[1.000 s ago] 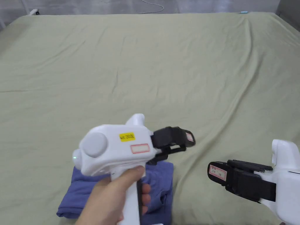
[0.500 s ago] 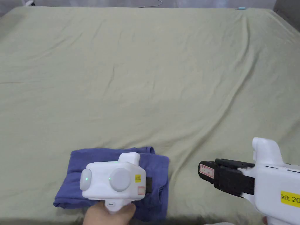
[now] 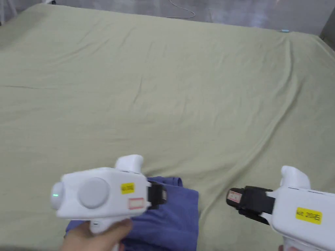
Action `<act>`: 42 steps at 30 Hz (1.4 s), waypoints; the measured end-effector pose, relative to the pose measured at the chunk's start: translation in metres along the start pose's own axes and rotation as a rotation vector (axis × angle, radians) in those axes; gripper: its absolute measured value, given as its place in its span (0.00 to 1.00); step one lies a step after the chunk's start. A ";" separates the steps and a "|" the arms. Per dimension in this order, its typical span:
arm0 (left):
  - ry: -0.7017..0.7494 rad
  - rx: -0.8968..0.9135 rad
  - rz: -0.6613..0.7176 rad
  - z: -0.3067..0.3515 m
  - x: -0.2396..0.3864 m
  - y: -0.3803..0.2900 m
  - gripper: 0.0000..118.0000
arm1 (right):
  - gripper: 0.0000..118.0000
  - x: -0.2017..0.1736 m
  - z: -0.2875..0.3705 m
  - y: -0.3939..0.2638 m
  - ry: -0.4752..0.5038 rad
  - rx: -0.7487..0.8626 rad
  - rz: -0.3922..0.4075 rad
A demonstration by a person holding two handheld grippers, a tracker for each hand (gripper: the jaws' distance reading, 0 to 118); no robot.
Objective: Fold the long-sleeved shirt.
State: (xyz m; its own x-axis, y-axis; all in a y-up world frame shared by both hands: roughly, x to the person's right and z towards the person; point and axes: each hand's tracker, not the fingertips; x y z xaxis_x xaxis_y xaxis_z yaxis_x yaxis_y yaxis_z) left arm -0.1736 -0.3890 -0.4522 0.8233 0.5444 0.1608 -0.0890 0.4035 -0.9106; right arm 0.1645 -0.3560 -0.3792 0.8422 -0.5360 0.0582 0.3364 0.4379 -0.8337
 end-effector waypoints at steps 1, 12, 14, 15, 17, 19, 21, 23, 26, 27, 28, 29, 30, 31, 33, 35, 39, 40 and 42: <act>0.044 0.023 0.029 0.014 -0.021 0.006 0.01 | 0.03 -0.008 -0.015 0.000 0.030 -0.025 0.019; 0.164 -0.003 0.119 0.056 -0.125 0.007 0.01 | 0.02 -0.037 -0.185 -0.041 -0.173 -0.328 0.147; 0.161 -0.007 0.127 0.057 -0.131 0.008 0.01 | 0.02 -0.047 -0.179 -0.040 -0.203 -0.322 0.221; 0.162 -0.008 0.128 0.056 -0.134 0.009 0.01 | 0.02 -0.049 -0.176 -0.041 -0.208 -0.320 0.243; 0.162 -0.016 0.129 0.054 -0.138 0.011 0.01 | 0.02 -0.048 -0.179 -0.043 -0.204 -0.319 0.248; 0.139 -0.025 0.135 0.049 -0.144 0.012 0.01 | 0.02 -0.041 -0.179 -0.040 -0.185 -0.320 0.220; 0.088 -0.043 0.138 0.042 -0.147 0.012 0.02 | 0.02 -0.037 -0.178 -0.037 -0.166 -0.325 0.184; 0.052 -0.062 0.157 0.029 -0.152 0.011 0.23 | 0.02 -0.032 -0.177 -0.037 -0.148 -0.324 0.164; 0.026 -0.139 0.215 0.005 -0.160 0.005 1.00 | 0.02 -0.027 -0.176 -0.036 -0.123 -0.324 0.128; 0.008 -0.170 0.222 -0.001 -0.161 0.004 0.98 | 0.02 -0.026 -0.175 -0.036 -0.115 -0.324 0.130; -0.019 -0.206 0.245 -0.009 -0.169 0.003 0.98 | 0.02 -0.023 -0.174 -0.035 -0.101 -0.325 0.131; -0.040 -0.226 0.250 -0.015 -0.169 0.001 0.98 | 0.02 -0.020 -0.173 -0.034 -0.082 -0.329 0.122; -0.036 -0.212 0.227 -0.014 -0.167 0.000 0.98 | 0.02 -0.017 -0.172 -0.033 -0.065 -0.333 0.103; -0.036 -0.201 0.205 -0.013 -0.165 0.000 0.98 | 0.02 -0.014 -0.171 -0.032 -0.050 -0.338 0.081; -0.100 -0.194 0.233 -0.009 -0.165 0.000 0.87 | 0.02 -0.010 -0.171 -0.032 -0.038 -0.341 0.058; -0.163 -0.175 0.247 -0.005 -0.166 0.000 0.21 | 0.02 -0.011 -0.172 -0.032 -0.037 -0.342 0.056; -0.243 -0.176 0.339 -0.013 -0.175 -0.008 0.01 | 0.02 -0.018 -0.170 -0.029 -0.053 -0.353 0.056; -0.200 -0.146 0.340 -0.010 -0.180 -0.007 0.01 | 0.02 -0.022 -0.167 -0.026 -0.060 -0.359 0.048; -0.217 -0.090 0.372 0.007 -0.188 -0.002 0.01 | 0.02 -0.033 -0.159 -0.022 -0.088 -0.355 0.040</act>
State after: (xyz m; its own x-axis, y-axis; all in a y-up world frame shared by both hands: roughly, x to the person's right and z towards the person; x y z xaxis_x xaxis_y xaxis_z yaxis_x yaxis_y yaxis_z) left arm -0.3321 -0.4871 -0.4783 0.6065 0.7865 -0.1166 -0.2995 0.0902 -0.9498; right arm 0.0621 -0.4623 -0.4502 0.8900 -0.4525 0.0563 0.1484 0.1709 -0.9740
